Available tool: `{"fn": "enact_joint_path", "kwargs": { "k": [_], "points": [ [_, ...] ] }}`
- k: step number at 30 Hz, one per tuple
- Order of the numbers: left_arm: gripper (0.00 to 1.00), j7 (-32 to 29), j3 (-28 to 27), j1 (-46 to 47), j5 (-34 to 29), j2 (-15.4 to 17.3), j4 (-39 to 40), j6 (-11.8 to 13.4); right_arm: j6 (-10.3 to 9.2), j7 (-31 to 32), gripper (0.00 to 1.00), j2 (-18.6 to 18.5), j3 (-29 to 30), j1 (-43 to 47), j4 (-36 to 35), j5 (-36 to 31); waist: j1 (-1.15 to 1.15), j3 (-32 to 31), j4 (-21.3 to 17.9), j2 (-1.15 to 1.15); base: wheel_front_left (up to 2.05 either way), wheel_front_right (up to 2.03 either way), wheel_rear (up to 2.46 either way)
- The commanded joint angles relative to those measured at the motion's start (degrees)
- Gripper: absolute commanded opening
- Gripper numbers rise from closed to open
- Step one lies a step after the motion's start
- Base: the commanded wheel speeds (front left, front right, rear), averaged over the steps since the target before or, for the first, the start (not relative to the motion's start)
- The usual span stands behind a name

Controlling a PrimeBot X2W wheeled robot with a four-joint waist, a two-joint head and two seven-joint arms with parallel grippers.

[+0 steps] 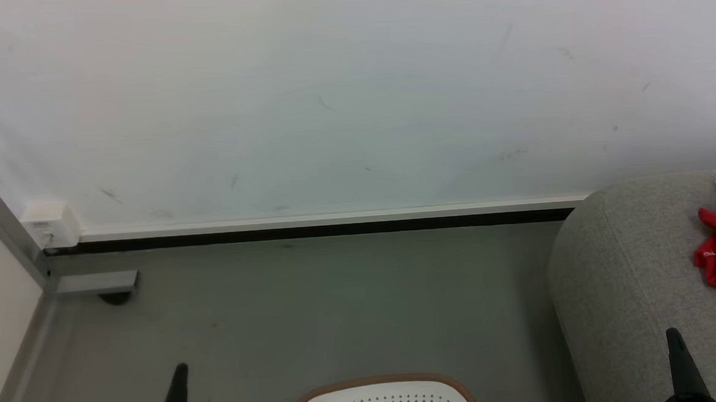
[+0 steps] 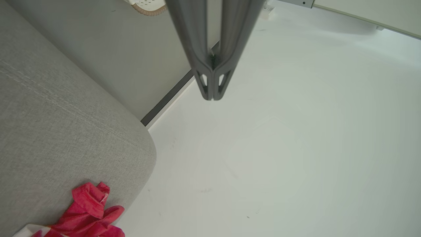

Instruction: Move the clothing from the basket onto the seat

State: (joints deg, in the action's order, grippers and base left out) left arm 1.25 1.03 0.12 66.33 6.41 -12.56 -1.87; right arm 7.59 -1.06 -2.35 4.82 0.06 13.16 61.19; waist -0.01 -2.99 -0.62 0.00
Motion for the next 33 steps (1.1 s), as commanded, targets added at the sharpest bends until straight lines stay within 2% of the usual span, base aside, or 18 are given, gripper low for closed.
{"fn": "enact_joint_path", "kwargs": {
  "k": [1, 33],
  "points": [
    [0.00, -0.4, -0.7, 1.4, 2.1, 0.0, 0.3, -0.6, -0.09, 0.5, 0.00, -0.6, 0.4, -1.3, -0.1, 2.1, 0.00, 0.1, 0.0, 0.00, 0.00, 0.00, 0.00],
    [0.00, -4.8, -4.8, 4.4, 16.3, -2.0, -0.8, -3.7, -0.12, 4.7, 0.00, -0.7, 1.2, -4.5, 0.5, 19.1, 0.01, 1.7, 0.3, 0.00, 0.00, 0.00, 0.00]
  ]
}}
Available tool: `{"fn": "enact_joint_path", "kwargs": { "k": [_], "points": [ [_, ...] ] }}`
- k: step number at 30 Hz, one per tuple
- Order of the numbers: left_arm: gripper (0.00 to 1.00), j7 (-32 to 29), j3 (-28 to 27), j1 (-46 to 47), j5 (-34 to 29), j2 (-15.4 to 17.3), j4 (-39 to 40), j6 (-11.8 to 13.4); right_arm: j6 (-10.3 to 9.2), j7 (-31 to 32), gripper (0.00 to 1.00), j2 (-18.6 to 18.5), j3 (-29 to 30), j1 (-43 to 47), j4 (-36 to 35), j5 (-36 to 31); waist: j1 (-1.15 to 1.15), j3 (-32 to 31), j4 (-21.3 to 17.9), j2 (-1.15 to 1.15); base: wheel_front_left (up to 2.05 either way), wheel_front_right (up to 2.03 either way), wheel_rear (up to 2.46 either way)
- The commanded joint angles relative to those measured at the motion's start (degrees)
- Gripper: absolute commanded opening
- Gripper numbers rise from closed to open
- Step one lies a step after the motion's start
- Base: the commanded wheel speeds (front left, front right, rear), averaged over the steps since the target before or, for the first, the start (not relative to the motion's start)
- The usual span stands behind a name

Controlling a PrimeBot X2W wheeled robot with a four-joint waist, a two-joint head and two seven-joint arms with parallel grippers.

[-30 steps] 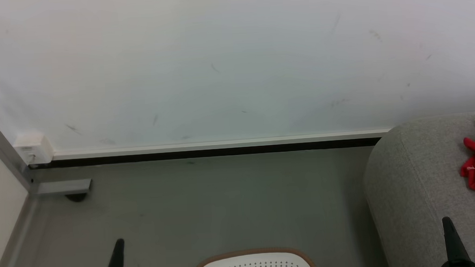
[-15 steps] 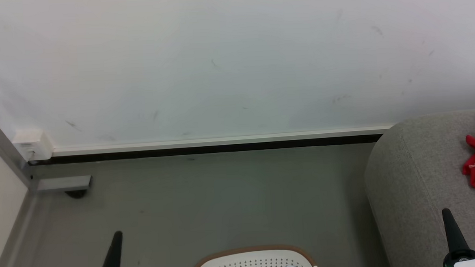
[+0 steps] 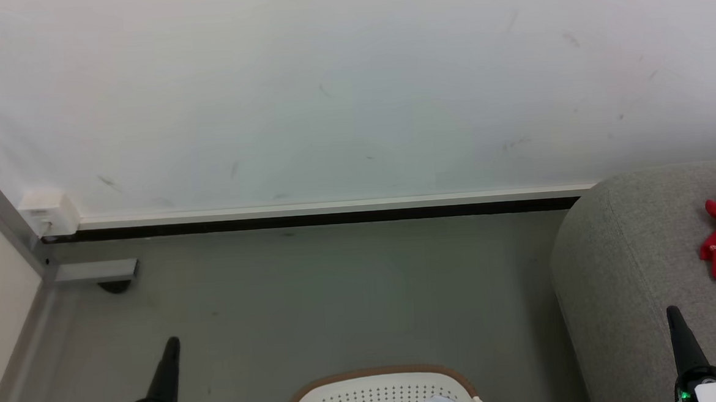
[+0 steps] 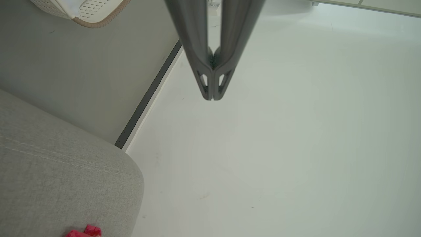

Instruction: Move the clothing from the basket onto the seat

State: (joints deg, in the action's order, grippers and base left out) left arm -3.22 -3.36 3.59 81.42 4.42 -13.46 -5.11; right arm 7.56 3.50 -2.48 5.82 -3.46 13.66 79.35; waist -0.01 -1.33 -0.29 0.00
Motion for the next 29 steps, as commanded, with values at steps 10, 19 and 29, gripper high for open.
{"fn": "enact_joint_path", "kwargs": {
  "k": [10, 19, 29],
  "points": [
    [0.00, -1.5, -1.5, 1.8, 5.1, -0.6, -0.2, -1.2, -0.11, 1.3, 0.00, -0.6, 0.5, -1.8, 0.2, 5.7, 0.01, 0.5, 0.1, 0.00, 0.00, 0.00, 0.00],
    [0.00, -2.4, -2.5, 2.4, 8.4, -1.1, -0.4, -2.0, -0.13, 2.3, 0.00, -0.6, 0.7, -2.6, 0.3, 9.6, 0.01, 1.0, 0.2, 0.00, 0.00, 0.00, 0.00],
    [0.00, -3.4, -3.3, 3.1, 11.5, -1.5, -0.7, -2.6, -0.14, 3.3, 0.00, -0.6, 0.9, -3.3, 0.5, 13.3, 0.01, 1.5, 0.3, 0.00, 0.00, 0.00, 0.00]
  ]
}}
